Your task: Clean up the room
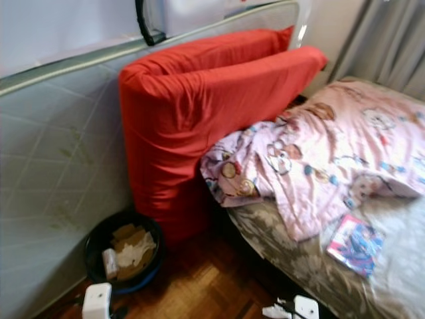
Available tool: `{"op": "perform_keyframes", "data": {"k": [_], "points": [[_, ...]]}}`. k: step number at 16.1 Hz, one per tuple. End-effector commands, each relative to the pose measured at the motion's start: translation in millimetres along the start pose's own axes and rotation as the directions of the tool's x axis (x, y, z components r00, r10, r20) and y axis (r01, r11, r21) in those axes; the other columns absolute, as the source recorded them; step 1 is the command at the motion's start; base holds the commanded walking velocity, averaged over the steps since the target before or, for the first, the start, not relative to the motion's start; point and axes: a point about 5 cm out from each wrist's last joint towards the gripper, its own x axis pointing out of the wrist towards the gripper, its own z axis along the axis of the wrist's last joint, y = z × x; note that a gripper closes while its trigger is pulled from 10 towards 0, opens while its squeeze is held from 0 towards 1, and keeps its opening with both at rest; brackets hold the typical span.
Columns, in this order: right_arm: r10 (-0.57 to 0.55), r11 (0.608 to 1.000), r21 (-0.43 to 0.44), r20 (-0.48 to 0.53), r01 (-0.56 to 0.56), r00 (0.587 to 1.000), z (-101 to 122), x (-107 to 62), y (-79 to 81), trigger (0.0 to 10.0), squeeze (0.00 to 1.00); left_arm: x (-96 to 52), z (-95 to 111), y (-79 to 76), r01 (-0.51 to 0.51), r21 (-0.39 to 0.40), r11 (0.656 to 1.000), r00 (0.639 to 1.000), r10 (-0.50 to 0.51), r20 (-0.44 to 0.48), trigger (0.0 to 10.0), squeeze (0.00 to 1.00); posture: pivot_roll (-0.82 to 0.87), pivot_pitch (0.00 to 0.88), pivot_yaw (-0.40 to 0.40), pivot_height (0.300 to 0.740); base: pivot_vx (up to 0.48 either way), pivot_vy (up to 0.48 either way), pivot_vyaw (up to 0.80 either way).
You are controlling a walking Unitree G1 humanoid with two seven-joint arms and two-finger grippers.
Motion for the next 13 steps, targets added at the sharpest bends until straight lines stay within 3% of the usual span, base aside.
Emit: {"op": "perform_keyframes", "data": {"k": [1, 5, 8, 13], "points": [[-0.027, 1.0, 0.008, -0.01, 0.028, 1.0, -3, -3.0, -13.3, 10.0, 0.0, -0.1, -3, -3.5, 0.008, 0.009, 1.0, 1.0, -0.008, -0.013, 10.0, 0.0, 0.01, 0.068, -0.008, 0.74, 0.0, 0.33, 0.0], [-0.018, 1.0, 0.01, -0.002, 0.018, 1.0, 1, -0.2, -3.5, 10.0, 0.0, 0.1, -3, -3.9, 0.01, 0.011, 1.0, 1.0, -0.009, -0.013, 10.0, 0.0, 0.01, 0.069, -0.007, 0.74, 0.0, 0.335, 0.0], [-0.006, 1.0, 0.008, -0.002, 0.006, 1.0, 2, 1.9, 7.0, 10.0, 0.0, 0.2, -2, -3.8, 0.009, 0.012, 1.0, 1.0, -0.009, -0.012, 10.0, 0.0, 0.01, 0.07, -0.006, 0.74, 0.0, -0.153, 0.0], [-0.022, 1.0, 0.01, -0.014, 0.022, 1.0, -5, -2.9, -10.3, 10.0, 0.0, 0.3, -1, -3.3, 0.008, 0.012, 1.0, 1.0, -0.008, -0.011, 10.0, 0.0, 0.01, 0.071, -0.005, 0.74, 0.0, 0.29, 0.0]]}}
